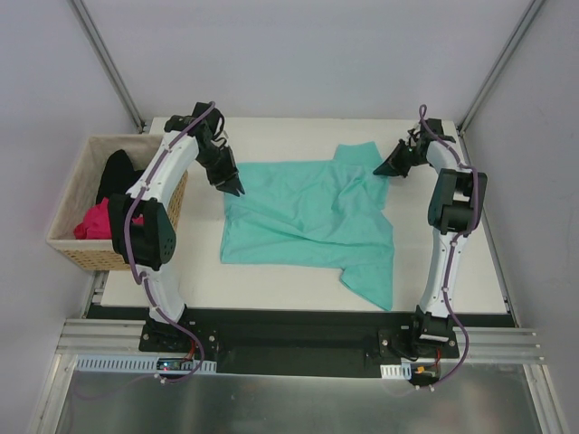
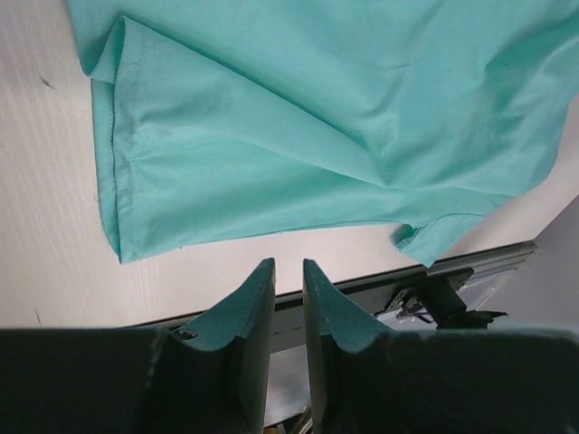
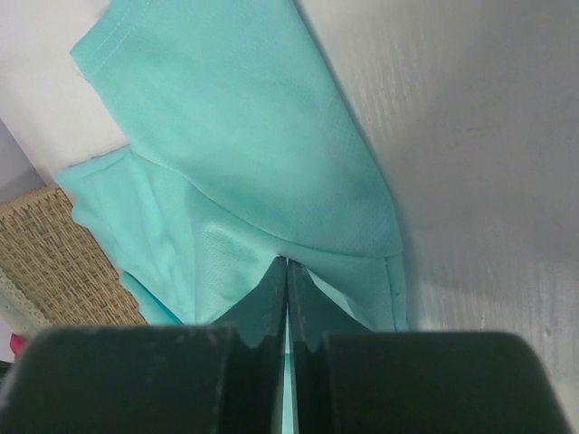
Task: Fold and stack the t-shirts
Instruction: Flatten out the tshirt
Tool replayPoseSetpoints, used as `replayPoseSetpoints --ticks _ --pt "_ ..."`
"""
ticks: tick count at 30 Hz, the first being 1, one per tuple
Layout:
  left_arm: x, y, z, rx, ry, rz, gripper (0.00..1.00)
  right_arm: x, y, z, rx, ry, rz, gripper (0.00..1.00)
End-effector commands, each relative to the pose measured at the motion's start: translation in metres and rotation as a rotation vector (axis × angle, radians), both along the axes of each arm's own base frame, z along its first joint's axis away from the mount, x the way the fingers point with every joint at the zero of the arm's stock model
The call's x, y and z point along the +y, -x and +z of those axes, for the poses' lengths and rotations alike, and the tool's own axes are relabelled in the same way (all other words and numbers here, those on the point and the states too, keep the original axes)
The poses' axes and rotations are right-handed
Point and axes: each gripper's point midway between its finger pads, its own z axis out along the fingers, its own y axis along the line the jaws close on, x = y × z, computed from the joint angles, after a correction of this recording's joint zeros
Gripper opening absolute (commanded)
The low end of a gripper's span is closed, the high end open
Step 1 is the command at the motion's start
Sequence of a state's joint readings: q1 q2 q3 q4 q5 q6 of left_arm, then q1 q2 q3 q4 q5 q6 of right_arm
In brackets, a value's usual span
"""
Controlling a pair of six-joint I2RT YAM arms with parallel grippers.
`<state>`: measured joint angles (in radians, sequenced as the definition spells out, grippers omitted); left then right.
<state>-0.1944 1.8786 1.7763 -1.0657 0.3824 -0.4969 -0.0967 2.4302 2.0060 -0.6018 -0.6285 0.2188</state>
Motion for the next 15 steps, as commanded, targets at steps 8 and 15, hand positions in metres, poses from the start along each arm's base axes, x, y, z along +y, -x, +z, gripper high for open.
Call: replayPoseSetpoints --ticks 8,15 --pt "0.008 0.013 0.018 -0.033 -0.015 -0.024 0.18 -0.016 -0.001 0.097 -0.208 0.102 -0.010 0.01" --pt "0.007 0.014 0.023 -0.046 -0.011 -0.029 0.18 -0.016 0.021 0.085 -0.167 0.114 -0.007 0.01"
